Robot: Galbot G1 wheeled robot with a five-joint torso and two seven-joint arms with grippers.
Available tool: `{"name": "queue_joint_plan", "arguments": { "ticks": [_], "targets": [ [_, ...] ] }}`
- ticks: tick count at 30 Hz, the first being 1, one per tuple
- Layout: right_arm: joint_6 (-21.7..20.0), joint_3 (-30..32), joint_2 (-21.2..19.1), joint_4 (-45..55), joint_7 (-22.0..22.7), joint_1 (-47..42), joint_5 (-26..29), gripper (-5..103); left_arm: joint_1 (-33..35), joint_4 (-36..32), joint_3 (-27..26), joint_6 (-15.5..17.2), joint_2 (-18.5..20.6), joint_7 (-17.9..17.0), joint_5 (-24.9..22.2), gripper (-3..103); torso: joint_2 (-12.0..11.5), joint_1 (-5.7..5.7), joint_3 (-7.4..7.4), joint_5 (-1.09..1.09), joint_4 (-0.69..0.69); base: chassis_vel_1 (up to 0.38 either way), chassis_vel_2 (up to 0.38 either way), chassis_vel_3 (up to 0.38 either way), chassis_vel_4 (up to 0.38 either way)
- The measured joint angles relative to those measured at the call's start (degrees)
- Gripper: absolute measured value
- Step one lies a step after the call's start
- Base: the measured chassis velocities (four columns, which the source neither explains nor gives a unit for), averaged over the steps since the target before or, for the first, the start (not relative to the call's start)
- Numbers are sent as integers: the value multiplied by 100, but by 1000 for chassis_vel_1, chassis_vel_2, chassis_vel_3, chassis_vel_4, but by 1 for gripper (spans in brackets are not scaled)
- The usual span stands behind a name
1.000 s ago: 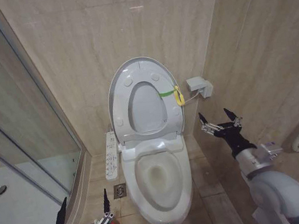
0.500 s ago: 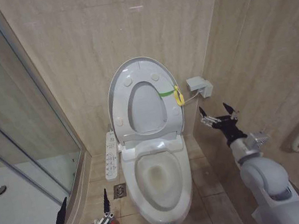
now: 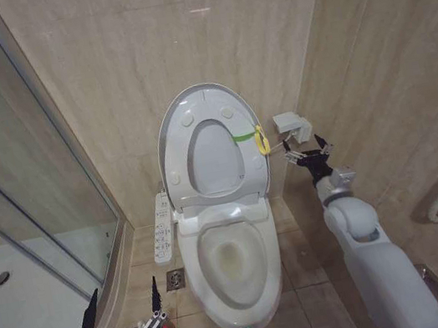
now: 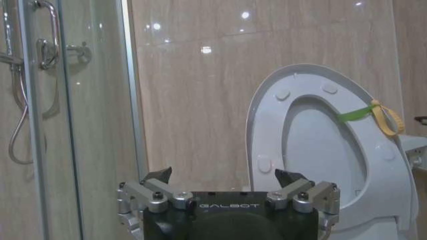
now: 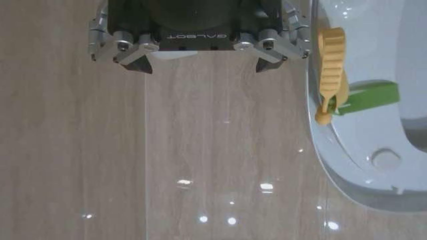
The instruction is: Open the toilet lid, clean the toilet bowl with a toilet brush, close the toilet lid, and flush.
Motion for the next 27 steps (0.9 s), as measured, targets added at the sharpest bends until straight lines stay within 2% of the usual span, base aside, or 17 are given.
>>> {"name": "queue_joint_plan", "arguments": {
  "ticks": [3,13,16,17,20,27],
  "targets": [
    [205,-73,88,-433,-5,420,-264,100,0,0,0,0,0,0,0,100,0,-1,0,0,1,0,0,0,0],
    [533,-175,227,-1329,-11,1170,-556,100,0,0,1,0,0,0,0,100,1,-1,0,-1,0,0,0,0,0],
    [966,-224,346,-1889,-11,1481,-889,100,0,0,1,0,-1,0,0,100,0,-1,0,-1,0,0,0,0,0],
    [966,-224,346,-1889,-11,1481,-889,100,0,0,1,0,-1,0,0,100,0,-1,0,-1,0,0,0,0,0],
    [1338,-213,502,-2359,10,1745,-1115,100,0,0,1,0,0,0,0,100,0,0,0,0,3,0,0,0,0],
    [1579,-168,553,-2789,11,2081,-1184,100,0,0,0,0,0,0,0,100,0,0,0,-1,-1,0,0,0,0]
  ]
}}
